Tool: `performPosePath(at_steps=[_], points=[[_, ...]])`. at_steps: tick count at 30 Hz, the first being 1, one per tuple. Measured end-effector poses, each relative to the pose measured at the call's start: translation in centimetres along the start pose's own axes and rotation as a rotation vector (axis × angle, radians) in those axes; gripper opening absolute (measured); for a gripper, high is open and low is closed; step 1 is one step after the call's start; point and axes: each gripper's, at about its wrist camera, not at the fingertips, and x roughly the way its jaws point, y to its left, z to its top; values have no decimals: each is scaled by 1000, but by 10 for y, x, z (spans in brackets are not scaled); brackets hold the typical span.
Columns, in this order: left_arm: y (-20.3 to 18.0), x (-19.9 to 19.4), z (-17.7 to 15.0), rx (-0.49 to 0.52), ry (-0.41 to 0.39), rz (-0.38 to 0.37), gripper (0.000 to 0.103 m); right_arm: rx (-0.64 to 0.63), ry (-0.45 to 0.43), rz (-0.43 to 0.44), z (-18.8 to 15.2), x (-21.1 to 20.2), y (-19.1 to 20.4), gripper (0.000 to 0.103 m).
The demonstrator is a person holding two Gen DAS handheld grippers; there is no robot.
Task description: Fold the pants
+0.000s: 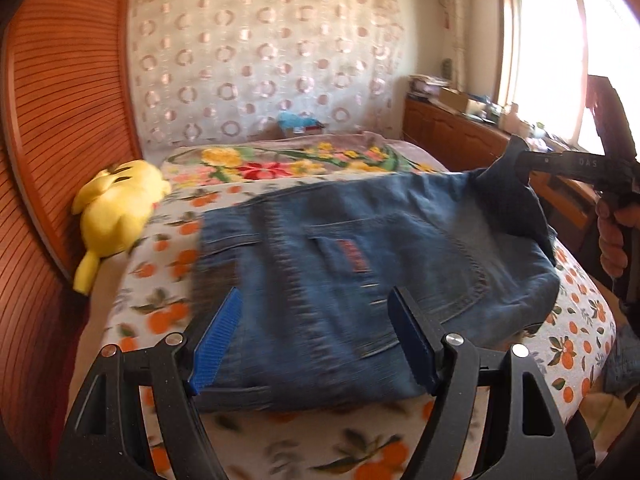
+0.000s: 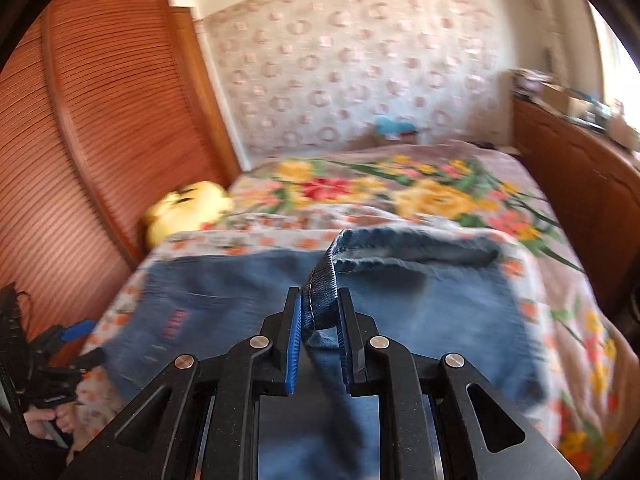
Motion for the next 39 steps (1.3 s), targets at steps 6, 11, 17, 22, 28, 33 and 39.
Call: performPosePath(at_steps=[6,11,17,22,28,33,39], points=[[30,-13,-13,-46,-4,44,76,-97,44,190,-20,20,91,17],[40,-15,-22,-65,0,48,76,-162,143,254,-58,32,129,17],[28,-6,-26,-56,15,24,76,-224,167,199,-80,27,124,26],[12,-2,-27,-45,19,-15,76,-211,154,177,-77,13,115,34],[-13,-1,-24,-17,14,-66,76,-184,112,157,-85,-11,109,36],[-30,4,-19,-3,18,-107,76,-166,64,84,-86,-20,97,39],[-50,16,-10,30,22,-149,76,-170,65,-3,-82,4,88,40]])
